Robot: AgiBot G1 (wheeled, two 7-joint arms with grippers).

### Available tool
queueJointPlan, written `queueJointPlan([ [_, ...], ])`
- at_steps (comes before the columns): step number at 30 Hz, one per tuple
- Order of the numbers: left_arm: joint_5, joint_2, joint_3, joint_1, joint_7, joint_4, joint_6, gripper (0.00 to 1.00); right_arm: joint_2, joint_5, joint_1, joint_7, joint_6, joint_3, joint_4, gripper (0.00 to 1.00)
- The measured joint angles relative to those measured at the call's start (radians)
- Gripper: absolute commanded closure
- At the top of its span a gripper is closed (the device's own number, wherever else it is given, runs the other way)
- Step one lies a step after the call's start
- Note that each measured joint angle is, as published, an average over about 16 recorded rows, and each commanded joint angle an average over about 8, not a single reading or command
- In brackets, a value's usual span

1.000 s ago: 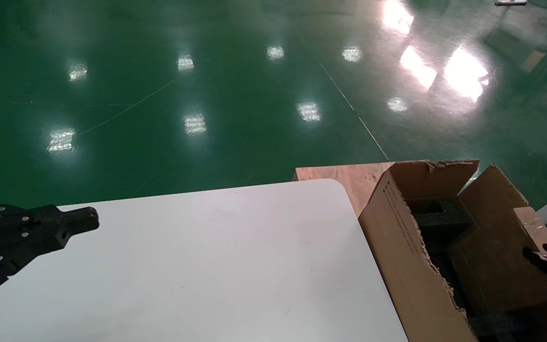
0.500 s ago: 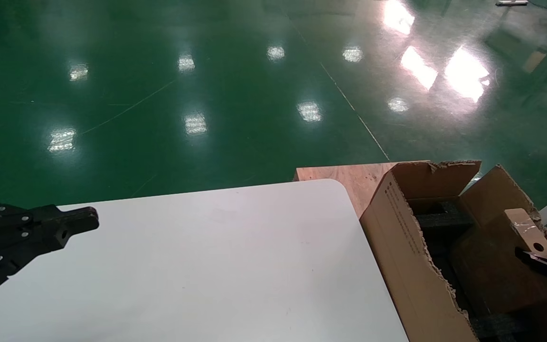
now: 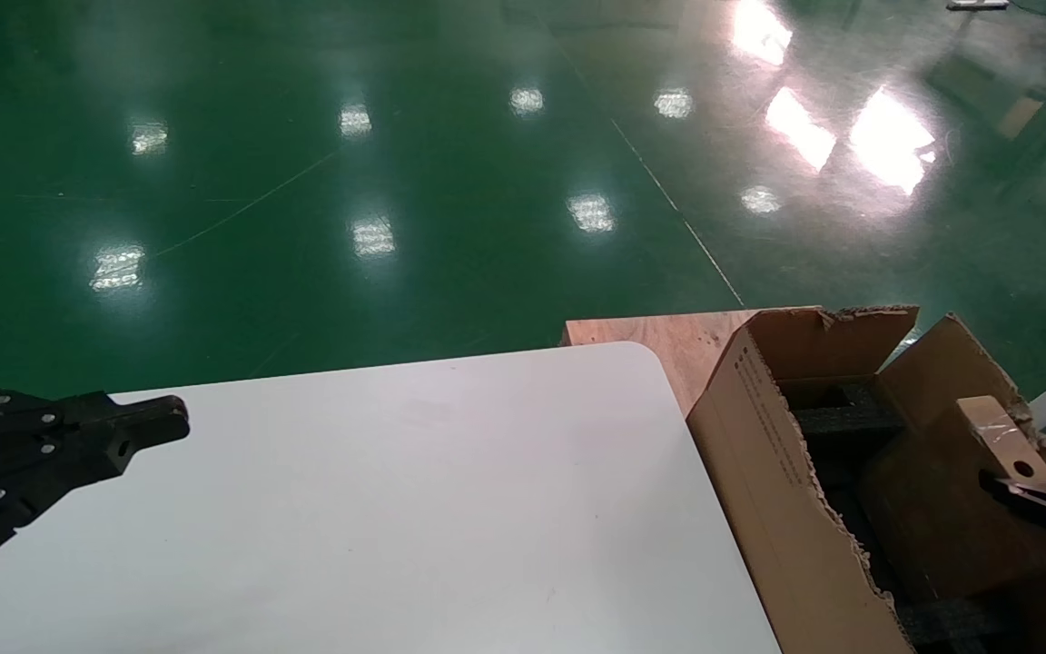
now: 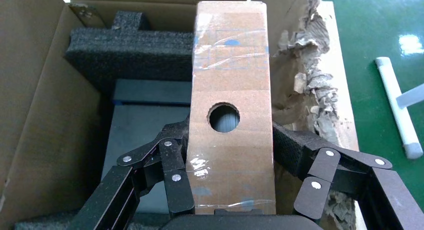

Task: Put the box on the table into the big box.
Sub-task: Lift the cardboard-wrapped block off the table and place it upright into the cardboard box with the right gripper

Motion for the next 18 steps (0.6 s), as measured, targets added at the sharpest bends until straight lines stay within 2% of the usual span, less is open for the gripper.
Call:
queueJointPlan([
  [18, 0.0, 0.0, 0.0, 0.0, 0.0, 0.0, 0.0, 1.0, 0.028, -0.112, 0.097, 0.005, 0.017, 0.015, 0.012, 1.0],
])
